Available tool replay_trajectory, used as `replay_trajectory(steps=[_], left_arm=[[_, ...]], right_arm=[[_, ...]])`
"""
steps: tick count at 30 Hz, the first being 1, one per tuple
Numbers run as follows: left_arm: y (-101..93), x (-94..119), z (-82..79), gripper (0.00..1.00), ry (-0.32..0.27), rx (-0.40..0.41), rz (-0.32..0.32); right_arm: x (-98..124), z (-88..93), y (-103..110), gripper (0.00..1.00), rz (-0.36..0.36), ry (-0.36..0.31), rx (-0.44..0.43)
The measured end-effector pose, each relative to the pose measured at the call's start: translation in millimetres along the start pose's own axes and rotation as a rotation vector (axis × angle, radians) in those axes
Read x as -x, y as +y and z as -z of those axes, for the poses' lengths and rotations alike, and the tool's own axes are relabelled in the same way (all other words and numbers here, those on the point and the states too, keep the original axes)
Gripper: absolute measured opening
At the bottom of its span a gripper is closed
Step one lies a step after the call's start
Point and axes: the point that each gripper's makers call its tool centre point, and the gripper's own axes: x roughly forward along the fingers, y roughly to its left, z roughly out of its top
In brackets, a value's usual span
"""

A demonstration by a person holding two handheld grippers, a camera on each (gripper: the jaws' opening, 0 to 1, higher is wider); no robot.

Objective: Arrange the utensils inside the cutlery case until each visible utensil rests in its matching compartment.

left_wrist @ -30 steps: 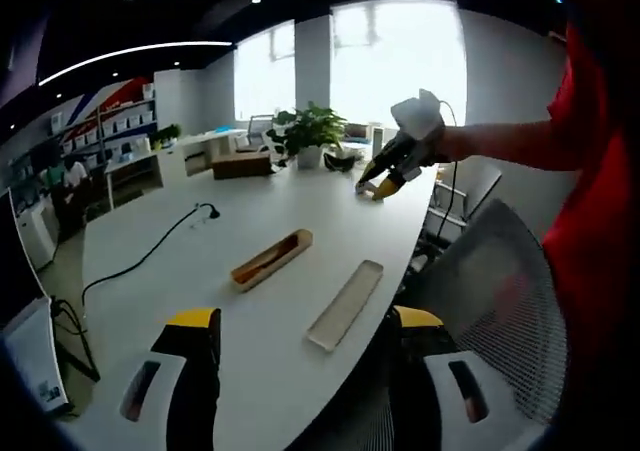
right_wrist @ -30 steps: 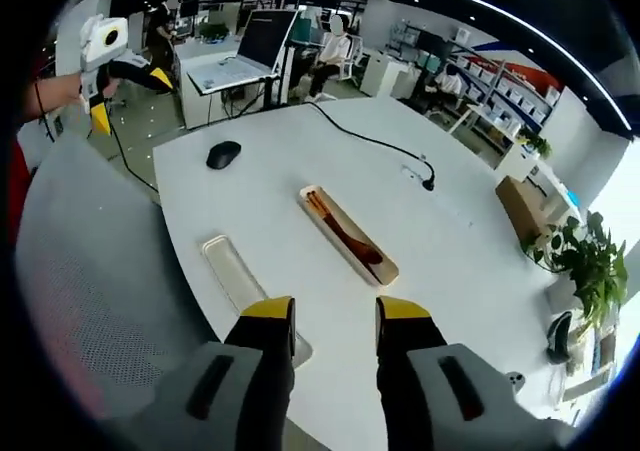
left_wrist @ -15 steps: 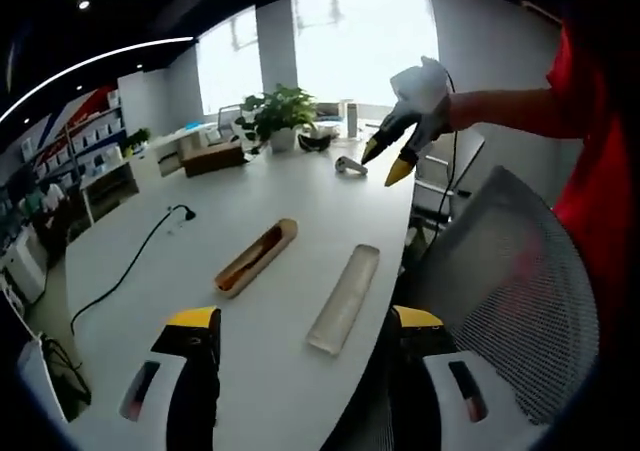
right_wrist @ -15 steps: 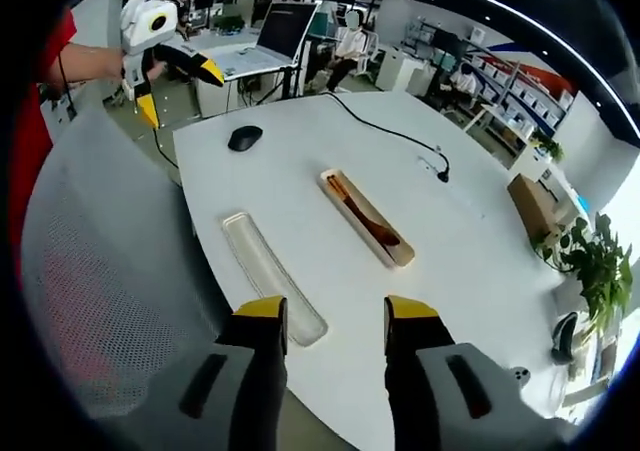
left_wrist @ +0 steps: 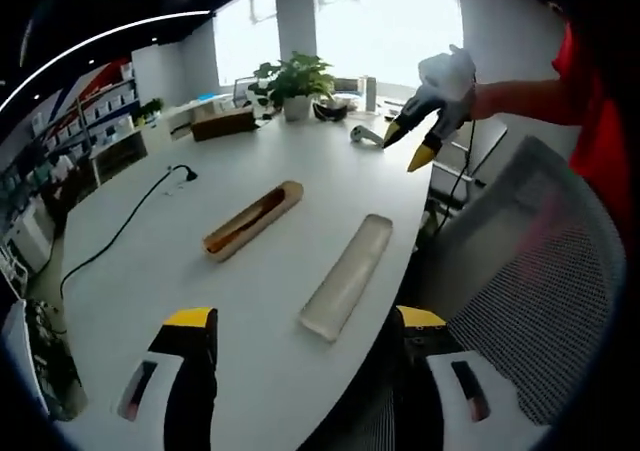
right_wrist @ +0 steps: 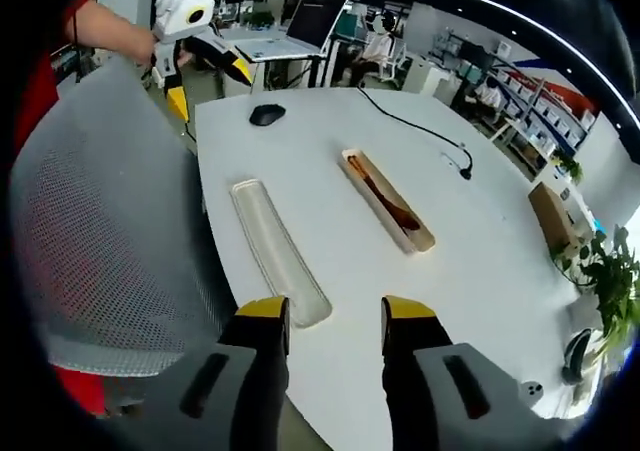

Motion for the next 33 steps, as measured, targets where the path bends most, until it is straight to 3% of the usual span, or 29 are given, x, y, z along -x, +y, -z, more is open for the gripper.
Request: replay_trajectory(steps=[3, 5, 6, 8, 11, 15, 18, 22, 28, 33], left_arm=[[-2.1, -15.7, 6.7, 0.74, 0.027, -0.058, -0.019], [-6.5, -21.2, 9.8, 0.74, 0.049, -0.03, -0.015], [-9.6, -23.3, 9.5, 0.74, 0.045, -0.005, -0.004], [-20.0, -29.5, 7.4, 0.73, 0.034, -0.037, 0.046], [-21.2, -38.4, 15.4, 0.72, 0.091, -0.061, 0.08], [-19.5, -46.1, 11.8, 0.66, 0.076, -0.063, 0.123], [-15.6, -57.1, 20.4, 0.65, 0.093, -0.085, 0.128], [-15.2, -72.3, 30.8, 0.63, 0.108, -0.108, 0.132], [-14.8, -83.0, 31.9, 0.6, 0.129, -0.174, 0.152], [-16.9, -91.5, 29.8, 0.58, 0.122, -0.196, 0.161]], right_arm=[[-7.0, 10.7, 2.1, 0.37, -0.029, 0.001, 0.016], [-10.3, 13.9, 4.3, 0.38, -0.056, -0.003, -0.017], [-12.1, 14.7, 7.5, 0.38, -0.076, -0.007, -0.05], [-14.9, 14.8, 9.3, 0.38, -0.084, -0.013, -0.058], [-26.2, 18.1, 11.0, 0.39, -0.088, -0.008, -0.062], [-37.1, 24.5, 14.4, 0.39, -0.07, 0.029, -0.075], [-48.9, 31.8, 24.7, 0.4, -0.068, 0.066, 0.002], [-56.3, 36.5, 23.7, 0.42, -0.06, 0.079, -0.008], [-61.2, 38.0, 19.8, 0.43, -0.064, 0.077, -0.037], [-73.0, 42.1, 28.4, 0.43, -0.074, 0.125, 0.077]])
